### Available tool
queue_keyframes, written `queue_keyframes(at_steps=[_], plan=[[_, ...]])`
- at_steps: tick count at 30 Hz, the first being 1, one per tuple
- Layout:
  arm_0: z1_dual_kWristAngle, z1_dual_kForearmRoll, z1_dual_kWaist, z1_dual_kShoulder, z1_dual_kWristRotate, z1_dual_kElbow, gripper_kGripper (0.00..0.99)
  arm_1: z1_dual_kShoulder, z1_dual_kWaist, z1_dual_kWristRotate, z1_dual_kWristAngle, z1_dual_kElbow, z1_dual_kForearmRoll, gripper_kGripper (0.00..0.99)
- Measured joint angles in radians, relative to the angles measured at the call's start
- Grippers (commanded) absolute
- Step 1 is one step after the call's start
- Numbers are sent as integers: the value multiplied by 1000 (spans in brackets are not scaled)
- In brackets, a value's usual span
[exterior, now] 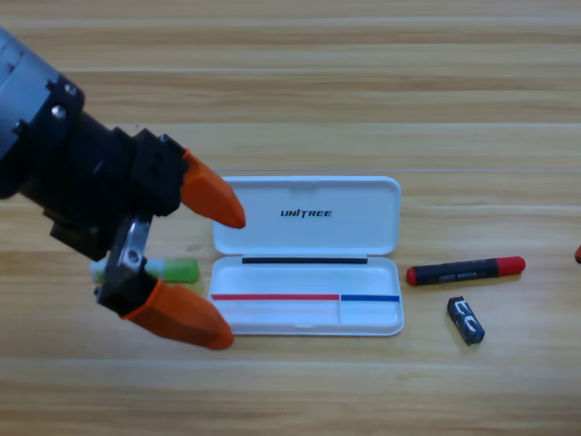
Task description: Clean up eraser and pencils
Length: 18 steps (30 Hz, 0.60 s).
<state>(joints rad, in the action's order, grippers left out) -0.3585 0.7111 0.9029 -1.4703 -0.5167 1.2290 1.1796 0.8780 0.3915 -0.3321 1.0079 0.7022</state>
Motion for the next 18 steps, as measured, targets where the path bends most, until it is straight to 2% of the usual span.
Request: queue_keyframes(at_steps=[12,18], plan=[[52,2,0,-1,0,13,974,0,0,-26,26,-2,0,989],[112,12,1,-1,-19,13,977,18,1,-129,219,-2,0,988]])
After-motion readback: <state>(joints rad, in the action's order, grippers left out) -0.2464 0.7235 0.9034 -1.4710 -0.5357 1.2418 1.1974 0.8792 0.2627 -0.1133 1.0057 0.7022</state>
